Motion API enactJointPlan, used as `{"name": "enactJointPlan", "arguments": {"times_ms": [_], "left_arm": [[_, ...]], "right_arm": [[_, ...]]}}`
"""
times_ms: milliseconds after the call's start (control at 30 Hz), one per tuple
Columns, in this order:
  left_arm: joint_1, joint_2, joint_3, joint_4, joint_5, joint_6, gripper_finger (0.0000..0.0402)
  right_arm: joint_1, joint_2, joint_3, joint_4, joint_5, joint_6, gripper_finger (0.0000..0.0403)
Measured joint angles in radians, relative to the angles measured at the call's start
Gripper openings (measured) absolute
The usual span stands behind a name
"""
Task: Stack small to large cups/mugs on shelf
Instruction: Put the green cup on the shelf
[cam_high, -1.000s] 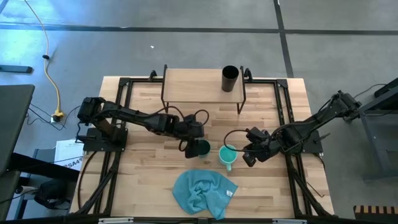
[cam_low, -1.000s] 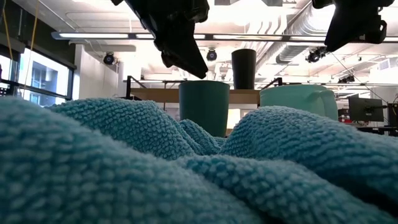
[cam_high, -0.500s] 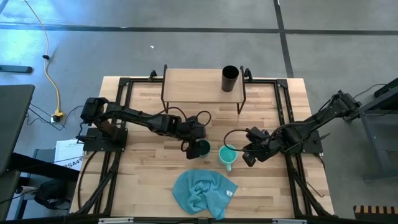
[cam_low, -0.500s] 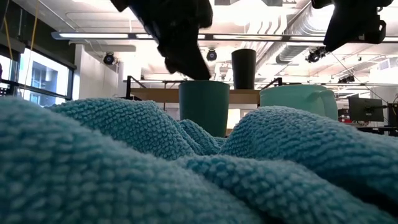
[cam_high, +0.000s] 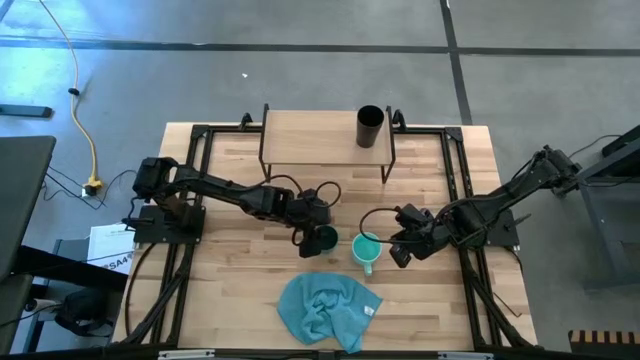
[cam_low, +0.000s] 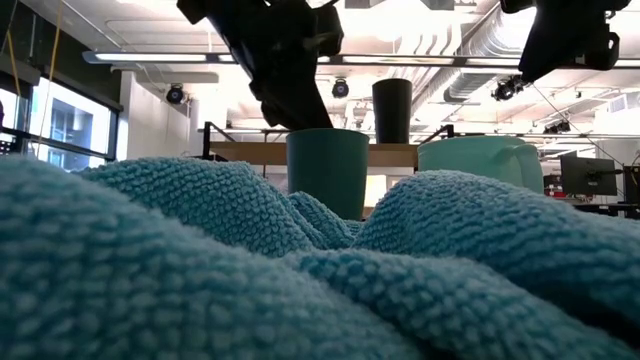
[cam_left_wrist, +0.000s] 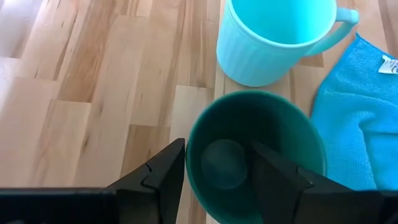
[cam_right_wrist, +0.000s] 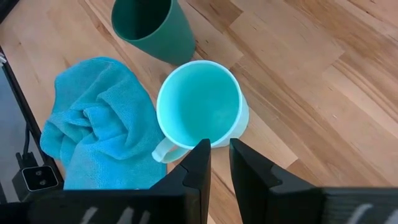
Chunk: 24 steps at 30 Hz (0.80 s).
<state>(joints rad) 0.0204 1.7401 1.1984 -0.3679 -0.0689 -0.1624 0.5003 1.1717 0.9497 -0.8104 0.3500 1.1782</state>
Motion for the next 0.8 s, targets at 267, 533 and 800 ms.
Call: {"name": "enactJointPlan", "arguments": {"times_ms": [267, 533, 800], "left_arm": [[0.0, 0.0, 0.0, -0.003, -0.034, -0.004, 0.0155], [0.0, 0.0, 0.0, -0.019, -0.034, -0.007, 0.0121], [0.0, 0.01, 0.0, -0.026, -0.026, -0.009, 0.0093]], "right_arm": [[0.0, 0.0, 0.0, 0.005, 0.009, 0.0, 0.005], [0.0, 0.0, 0.0, 0.008, 0.013, 0.0, 0.005], [0.0, 0.0, 0.0, 0.008, 0.013, 0.0, 0.005]]}}
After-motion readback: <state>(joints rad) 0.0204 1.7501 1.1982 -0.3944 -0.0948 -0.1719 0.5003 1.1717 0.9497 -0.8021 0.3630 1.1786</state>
